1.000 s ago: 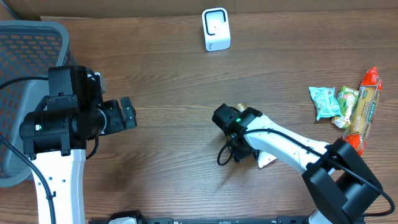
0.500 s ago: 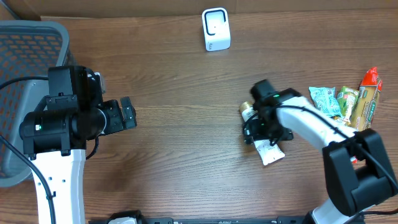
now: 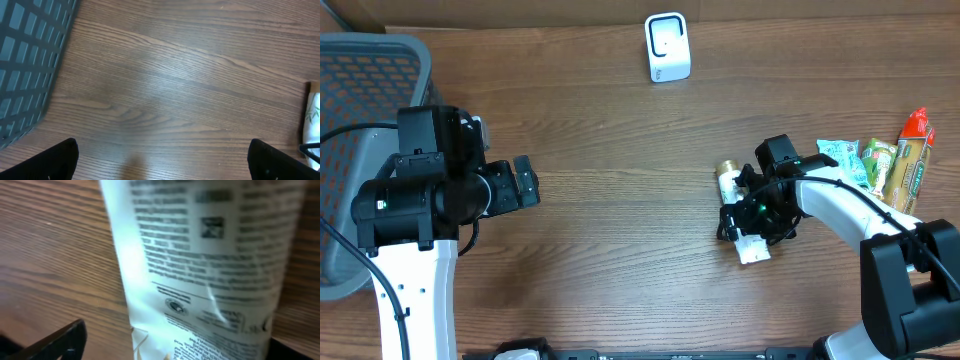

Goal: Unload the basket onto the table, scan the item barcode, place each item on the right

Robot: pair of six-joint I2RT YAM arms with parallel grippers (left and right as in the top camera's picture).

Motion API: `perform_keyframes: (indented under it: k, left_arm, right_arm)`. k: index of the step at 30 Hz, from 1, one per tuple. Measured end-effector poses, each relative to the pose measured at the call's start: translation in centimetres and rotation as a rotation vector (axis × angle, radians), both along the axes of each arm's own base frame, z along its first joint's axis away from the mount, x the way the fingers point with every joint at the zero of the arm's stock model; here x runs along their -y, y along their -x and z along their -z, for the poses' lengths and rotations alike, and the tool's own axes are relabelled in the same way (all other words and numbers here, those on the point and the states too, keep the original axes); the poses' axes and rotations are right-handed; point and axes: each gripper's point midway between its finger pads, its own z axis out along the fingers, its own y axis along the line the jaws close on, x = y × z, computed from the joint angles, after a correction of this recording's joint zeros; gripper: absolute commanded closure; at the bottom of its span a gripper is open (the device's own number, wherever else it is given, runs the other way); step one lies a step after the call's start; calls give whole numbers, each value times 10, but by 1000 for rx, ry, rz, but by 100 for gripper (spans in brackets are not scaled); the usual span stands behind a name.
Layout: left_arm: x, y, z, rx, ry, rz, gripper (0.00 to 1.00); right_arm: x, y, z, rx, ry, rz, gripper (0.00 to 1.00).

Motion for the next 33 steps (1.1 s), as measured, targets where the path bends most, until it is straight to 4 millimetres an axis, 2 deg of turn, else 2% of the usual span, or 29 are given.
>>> perform_keyframes:
  k: [3, 11, 14, 15, 16, 27, 31, 33]
  left_arm:
    - [0, 0, 0, 0, 0, 0, 0]
    - [0, 0, 0, 0, 0, 0, 0]
    - [0, 0, 0, 0, 0, 0, 0]
    - [0, 0, 0, -1, 0, 0, 0]
    - [0, 0, 0, 0, 0, 0, 0]
    - [0, 0, 0, 0, 0, 0, 0]
    - [0, 0, 0, 0, 0, 0, 0]
    - [0, 0, 0, 0, 0, 0, 0]
  right_arm:
    - [-4, 1, 1, -5, -24, 5, 30]
    - [-9, 3, 4, -23, -54, 22, 51]
    - [-13, 2, 6, -26, -72, 37, 69]
    - [-15, 1, 7, -23, -80, 41, 80]
    - [-15, 0, 8, -26, -82, 52, 96]
    - [-21, -1, 5, -60, -103, 120, 96]
    - [-14, 6, -3, -91, -46, 107, 96]
    - [-12, 6, -14, -74, -32, 87, 96]
